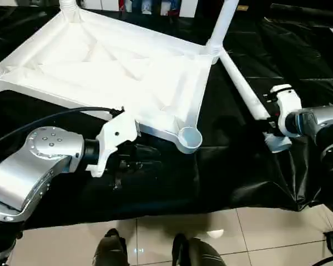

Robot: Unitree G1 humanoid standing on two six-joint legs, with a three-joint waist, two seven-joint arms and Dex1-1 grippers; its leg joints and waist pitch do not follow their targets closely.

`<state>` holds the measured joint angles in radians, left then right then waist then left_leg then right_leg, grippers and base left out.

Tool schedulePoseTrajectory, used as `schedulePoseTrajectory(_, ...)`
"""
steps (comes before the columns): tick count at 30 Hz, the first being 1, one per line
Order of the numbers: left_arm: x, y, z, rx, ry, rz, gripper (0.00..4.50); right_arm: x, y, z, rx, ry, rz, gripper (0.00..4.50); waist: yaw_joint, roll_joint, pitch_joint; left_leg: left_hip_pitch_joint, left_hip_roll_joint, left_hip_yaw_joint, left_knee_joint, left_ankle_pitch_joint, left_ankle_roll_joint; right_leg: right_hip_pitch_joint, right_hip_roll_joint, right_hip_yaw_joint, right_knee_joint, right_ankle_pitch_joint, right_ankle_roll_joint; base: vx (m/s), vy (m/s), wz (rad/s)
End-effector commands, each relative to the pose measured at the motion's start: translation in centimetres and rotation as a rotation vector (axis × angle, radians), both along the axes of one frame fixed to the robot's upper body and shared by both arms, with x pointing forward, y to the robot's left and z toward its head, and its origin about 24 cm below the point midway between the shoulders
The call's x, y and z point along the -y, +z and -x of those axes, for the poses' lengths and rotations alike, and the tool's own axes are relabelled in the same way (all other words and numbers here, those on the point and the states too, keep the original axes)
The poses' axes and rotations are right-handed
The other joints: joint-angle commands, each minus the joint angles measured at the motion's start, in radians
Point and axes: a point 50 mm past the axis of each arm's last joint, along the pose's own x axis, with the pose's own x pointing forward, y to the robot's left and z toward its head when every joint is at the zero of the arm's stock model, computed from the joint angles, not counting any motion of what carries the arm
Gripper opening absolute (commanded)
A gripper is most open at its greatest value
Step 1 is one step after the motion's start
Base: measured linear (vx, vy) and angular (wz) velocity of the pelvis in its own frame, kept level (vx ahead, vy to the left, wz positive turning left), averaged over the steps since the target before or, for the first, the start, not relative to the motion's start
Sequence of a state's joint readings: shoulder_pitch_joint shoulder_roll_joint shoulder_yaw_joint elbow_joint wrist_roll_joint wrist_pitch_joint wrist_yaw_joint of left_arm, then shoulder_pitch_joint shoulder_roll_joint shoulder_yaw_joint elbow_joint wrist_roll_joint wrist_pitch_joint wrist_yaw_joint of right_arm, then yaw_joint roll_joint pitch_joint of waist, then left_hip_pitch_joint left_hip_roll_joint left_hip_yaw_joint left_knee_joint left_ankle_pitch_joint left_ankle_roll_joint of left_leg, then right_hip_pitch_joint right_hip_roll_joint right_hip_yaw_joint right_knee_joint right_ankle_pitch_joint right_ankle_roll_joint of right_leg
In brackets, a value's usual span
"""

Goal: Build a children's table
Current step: Pick table leg

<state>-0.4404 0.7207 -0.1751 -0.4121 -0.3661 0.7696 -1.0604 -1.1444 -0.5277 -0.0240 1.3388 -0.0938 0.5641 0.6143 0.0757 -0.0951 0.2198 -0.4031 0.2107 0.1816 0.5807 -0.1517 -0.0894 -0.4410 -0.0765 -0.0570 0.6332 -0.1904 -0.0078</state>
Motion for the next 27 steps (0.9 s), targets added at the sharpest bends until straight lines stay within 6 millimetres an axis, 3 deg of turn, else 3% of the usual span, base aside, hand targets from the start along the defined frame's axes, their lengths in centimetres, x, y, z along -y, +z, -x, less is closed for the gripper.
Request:
schedulePoseTrajectory(1, 0.4, -0.1, -0.2, 0.019, -0.006, -0.003, 1.39, 1.3, -0.4, 0.6, -0.019, -0.065, 0.011, 2.48, 0.003, 0.013, -0.118, 0.023, 0.011, 0.012, -0.042, 0.046, 0.049, 0.081, -0.049, 0.046, -0.030, 0.134, -0.350, 0.000, 0.000, 0.00)
schedulePoseTrajectory(4, 0.6, -0.5, -0.7, 0.043, 0.013, -0.008, 1.39, 1.2, -0.6, 0.5, 0.000, -0.102, -0.029, 2.30, 0.012, 0.012, -0.149, 0.025, 0.012, 0.013, -0.032, 0.060, 0.048, 0.086, -0.049, 0.045, -0.021, 0.158, -0.351, 0.000, 0.000, 0.00)
schedulePoseTrajectory(6, 1.0, -1.0, -1.6, 0.076, 0.081, 0.003, 1.39, 0.9, -1.0, 0.5, 0.010, -0.123, -0.059, 2.05, 0.015, 0.008, -0.164, 0.022, 0.011, 0.012, -0.027, 0.058, 0.044, 0.091, -0.051, 0.045, -0.016, 0.166, -0.349, 0.000, 0.000, 0.00)
schedulePoseTrajectory(7, 1.1, -1.3, -1.8, 0.077, 0.103, 0.002, 1.39, 0.9, -1.0, 0.5, 0.012, -0.128, -0.068, 1.99, 0.016, 0.010, -0.164, 0.022, 0.011, 0.012, -0.027, 0.053, 0.044, 0.089, -0.051, 0.045, -0.017, 0.166, -0.347, 0.000, 0.000, 0.00)
schedulePoseTrajectory(8, 1.1, -1.3, -1.8, 0.077, 0.103, 0.002, 1.39, 0.9, -1.0, 0.5, 0.012, -0.128, -0.068, 1.95, 0.018, 0.013, -0.174, 0.024, 0.012, 0.011, -0.025, 0.049, 0.043, 0.092, -0.051, 0.044, -0.015, 0.165, -0.346, 0.000, 0.000, 0.00)
schedulePoseTrajectory(9, 1.4, -1.9, -2.4, 0.116, 0.161, 0.005, 1.39, 0.9, -1.2, 0.5, 0.032, -0.152, -0.088, 1.91, 0.019, 0.009, -0.185, 0.020, 0.012, 0.010, -0.023, 0.035, 0.040, 0.097, -0.053, 0.042, -0.015, 0.144, -0.337, 0.000, 0.000, 0.00)
schedulePoseTrajectory(13, 2.1, -2.4, -3.4, 0.161, 0.246, 0.075, 1.39, 1.0, -1.3, 0.5, 0.058, -0.187, -0.117, 1.87, 0.020, 0.008, -0.191, 0.018, 0.011, 0.010, -0.022, -0.020, 0.022, 0.091, -0.051, 0.044, -0.023, 0.088, -0.310, 0.000, 0.000, 0.00)
schedulePoseTrajectory(16, 2.9, -2.5, -4.6, 0.206, 0.346, 0.179, 1.39, 1.3, -1.2, 0.4, 0.103, -0.219, -0.145, 1.86, 0.024, 0.005, -0.197, 0.021, 0.013, 0.008, -0.024, -0.106, -0.007, 0.087, -0.054, 0.043, -0.037, -0.027, -0.274, 0.000, 0.000, 0.00)
schedulePoseTrajectory(18, 3.7, -1.8, -5.4, 0.161, 0.383, 0.435, 1.39, 1.9, 0.0, -0.2, 0.273, -0.255, -0.230, 1.86, 0.028, -0.003, -0.198, 0.016, 0.010, 0.009, -0.022, -0.159, -0.024, 0.084, -0.059, 0.043, -0.047, -0.110, -0.243, 0.000, 0.000, 0.00)
schedulePoseTrajectory(19, 3.7, -1.7, -5.6, 0.166, 0.410, 0.465, 1.39, 2.0, 0.5, -0.3, 0.345, -0.252, -0.270, 1.86, 0.031, -0.001, -0.200, 0.021, 0.012, 0.008, -0.020, -0.177, -0.029, 0.080, -0.060, 0.042, -0.048, -0.133, -0.236, 0.000, 0.000, 0.00)
schedulePoseTrajectory(20, 3.8, -1.7, -5.8, 0.163, 0.448, 0.468, 1.39, 2.2, 1.2, -0.4, 0.443, -0.224, -0.323, 1.86, 0.031, -0.006, -0.202, 0.019, 0.015, 0.007, -0.020, -0.207, -0.029, 0.079, -0.059, 0.040, -0.049, -0.167, -0.222, 0.000, 0.000, 0.00)
schedulePoseTrajectory(22, 4.1, -2.1, -5.9, 0.191, 0.476, 0.402, 1.39, 2.1, 1.7, -0.3, 0.501, -0.194, -0.423, 1.86, 0.030, -0.008, -0.205, 0.017, 0.015, 0.004, -0.019, -0.199, -0.016, 0.078, -0.051, 0.036, -0.047, -0.176, -0.197, 0.000, 0.000, 0.00)
schedulePoseTrajectory(23, 4.2, -2.4, -6.1, 0.228, 0.488, 0.333, 1.39, 1.8, 2.0, 0.1, 0.538, -0.137, -0.493, 1.86, 0.032, -0.003, -0.206, 0.016, 0.015, 0.003, -0.018, -0.192, -0.008, 0.077, -0.051, 0.035, -0.047, -0.185, -0.179, 0.000, 0.000, 0.00)
schedulePoseTrajectory(24, 4.3, -2.6, -6.3, 0.256, 0.495, 0.286, 1.39, 1.3, 2.2, 0.6, 0.570, -0.069, -0.561, 1.86, 0.034, -0.007, -0.203, 0.016, 0.012, 0.004, -0.019, -0.181, 0.012, 0.078, -0.044, 0.038, -0.055, -0.171, -0.147, 0.000, 0.000, 0.00)
schedulePoseTrajectory(25, 4.6, -2.9, -6.4, 0.194, 0.500, 0.274, 1.39, 0.7, 2.4, 1.4, 0.593, 0.007, -0.618, 1.86, 0.038, 0.001, -0.209, 0.020, 0.016, 0.001, -0.020, -0.166, 0.015, 0.079, -0.050, 0.039, -0.048, -0.151, -0.147, 0.000, 0.000, 0.00)
schedulePoseTrajectory(27, 5.3, -2.9, -6.5, 0.051, 0.481, 0.327, 1.39, -0.9, 2.6, 3.3, 0.634, 0.158, -0.715, 1.86, 0.045, 0.002, -0.214, 0.023, 0.015, 0.003, -0.019, -0.101, 0.032, 0.080, -0.047, 0.039, -0.043, -0.057, -0.172, 0.000, 0.000, 0.00)
